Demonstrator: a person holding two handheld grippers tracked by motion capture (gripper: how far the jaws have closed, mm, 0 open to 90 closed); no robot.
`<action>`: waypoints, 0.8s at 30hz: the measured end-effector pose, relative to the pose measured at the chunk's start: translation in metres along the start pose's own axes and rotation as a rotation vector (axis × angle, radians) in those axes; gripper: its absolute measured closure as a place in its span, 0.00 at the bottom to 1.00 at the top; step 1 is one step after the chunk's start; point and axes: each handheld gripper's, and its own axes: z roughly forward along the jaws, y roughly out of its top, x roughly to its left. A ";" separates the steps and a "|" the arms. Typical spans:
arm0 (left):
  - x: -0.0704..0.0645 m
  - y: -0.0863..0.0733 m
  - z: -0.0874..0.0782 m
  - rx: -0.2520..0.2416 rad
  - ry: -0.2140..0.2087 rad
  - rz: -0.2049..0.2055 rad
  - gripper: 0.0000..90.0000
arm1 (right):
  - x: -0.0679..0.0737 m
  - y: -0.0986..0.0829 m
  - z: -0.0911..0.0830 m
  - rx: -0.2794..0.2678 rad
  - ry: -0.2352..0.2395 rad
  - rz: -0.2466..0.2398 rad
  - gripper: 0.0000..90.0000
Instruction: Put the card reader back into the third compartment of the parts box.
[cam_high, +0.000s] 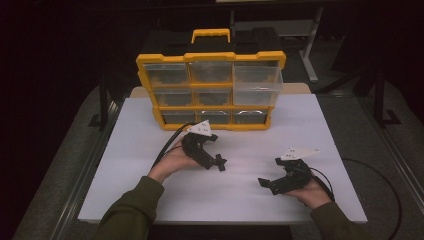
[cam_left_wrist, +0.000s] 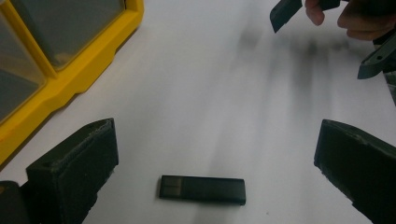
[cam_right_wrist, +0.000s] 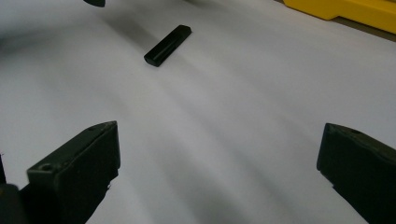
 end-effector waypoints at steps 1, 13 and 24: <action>0.000 0.000 0.001 0.004 -0.001 0.001 0.00 | 0.000 0.000 0.000 0.001 -0.001 -0.001 0.00; 0.000 -0.002 0.006 0.032 -0.010 0.012 0.00 | 0.001 0.000 0.000 0.006 0.000 -0.003 0.00; -0.001 -0.005 0.017 0.087 -0.009 0.033 0.00 | 0.000 0.000 -0.001 0.003 0.000 -0.003 0.00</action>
